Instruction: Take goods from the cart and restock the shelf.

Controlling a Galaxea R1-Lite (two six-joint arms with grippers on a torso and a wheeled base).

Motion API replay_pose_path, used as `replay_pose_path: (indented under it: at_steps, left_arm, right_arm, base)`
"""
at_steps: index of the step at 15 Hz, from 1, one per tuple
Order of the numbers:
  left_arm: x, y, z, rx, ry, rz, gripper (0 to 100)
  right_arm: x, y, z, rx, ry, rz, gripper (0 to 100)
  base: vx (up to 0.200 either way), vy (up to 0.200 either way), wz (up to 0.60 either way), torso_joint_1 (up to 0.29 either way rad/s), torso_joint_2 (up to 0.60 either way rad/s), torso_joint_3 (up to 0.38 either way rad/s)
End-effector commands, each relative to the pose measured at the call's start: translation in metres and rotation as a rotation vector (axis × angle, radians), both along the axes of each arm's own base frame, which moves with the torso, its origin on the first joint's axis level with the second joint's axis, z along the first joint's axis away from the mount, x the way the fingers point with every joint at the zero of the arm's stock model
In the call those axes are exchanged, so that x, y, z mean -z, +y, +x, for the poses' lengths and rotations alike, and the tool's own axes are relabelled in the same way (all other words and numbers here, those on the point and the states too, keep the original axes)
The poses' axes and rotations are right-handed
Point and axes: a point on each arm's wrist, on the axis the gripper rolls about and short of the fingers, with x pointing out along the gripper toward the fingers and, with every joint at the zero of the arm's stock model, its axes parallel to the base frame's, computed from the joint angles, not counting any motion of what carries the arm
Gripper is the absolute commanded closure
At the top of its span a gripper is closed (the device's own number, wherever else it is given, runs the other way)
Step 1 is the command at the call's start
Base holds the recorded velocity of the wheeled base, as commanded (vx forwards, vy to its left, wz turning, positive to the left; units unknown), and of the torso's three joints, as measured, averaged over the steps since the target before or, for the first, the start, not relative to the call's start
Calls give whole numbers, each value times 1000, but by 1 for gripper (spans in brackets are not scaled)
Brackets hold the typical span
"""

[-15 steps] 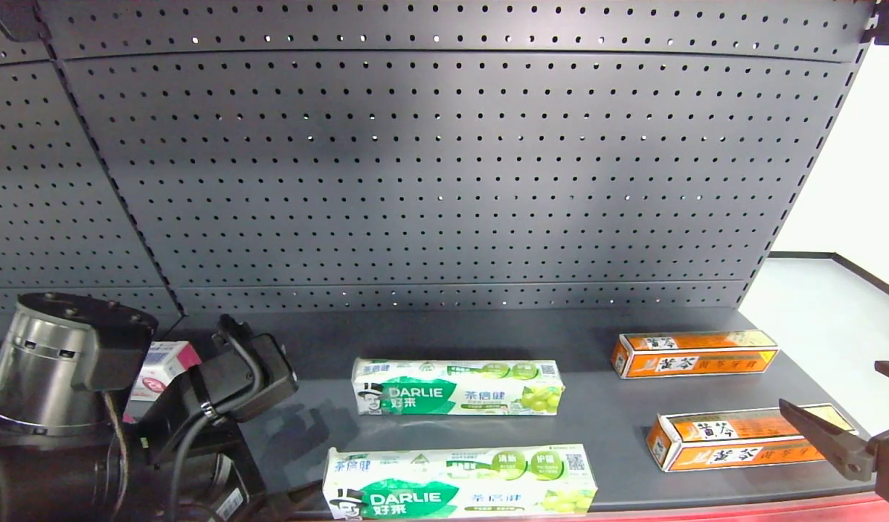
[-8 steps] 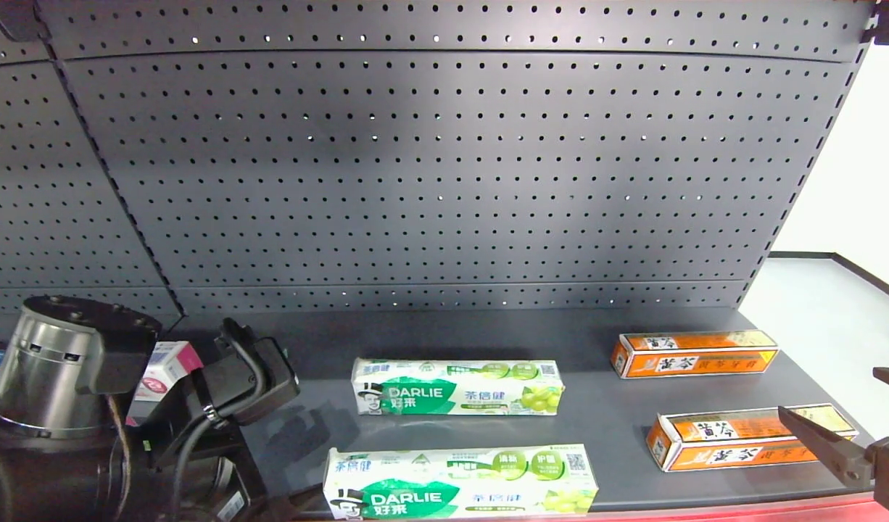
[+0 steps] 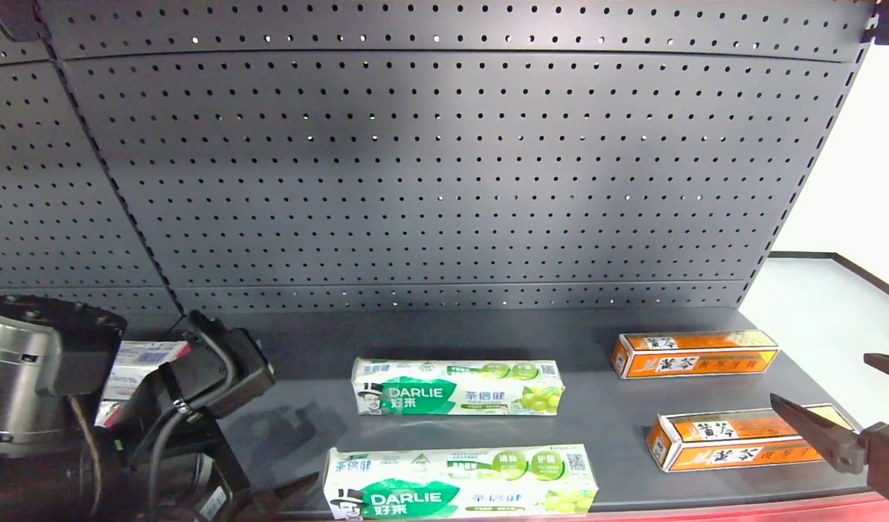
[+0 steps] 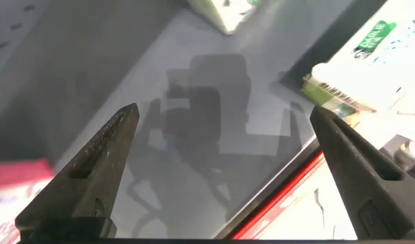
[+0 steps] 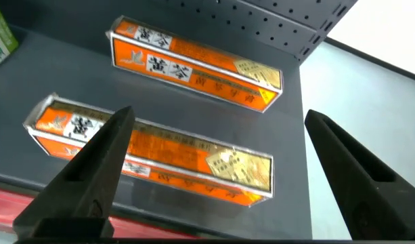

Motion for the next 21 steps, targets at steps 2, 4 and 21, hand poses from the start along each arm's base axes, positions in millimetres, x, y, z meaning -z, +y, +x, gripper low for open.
replay_pose_path:
  at_steps: [2,4,21]
  left_arm:
    - [-20,30,-7,-149,-104,-41,0]
    - [-29,45,-17,-221,-163,-59,0]
    - [13,79,-163,-505,-571,-258,0]
  right_arm:
    - [-18,15,36,2,16,-7,0]
    - [-25,19,53,17,11,-4,0]
    - [-26,-40,-57,334,-253,54,0]
  base:
    - [0,0,0,0,0,0]
    - [0,0,0,0,0,0]
    - [0,0,0,0,0,0]
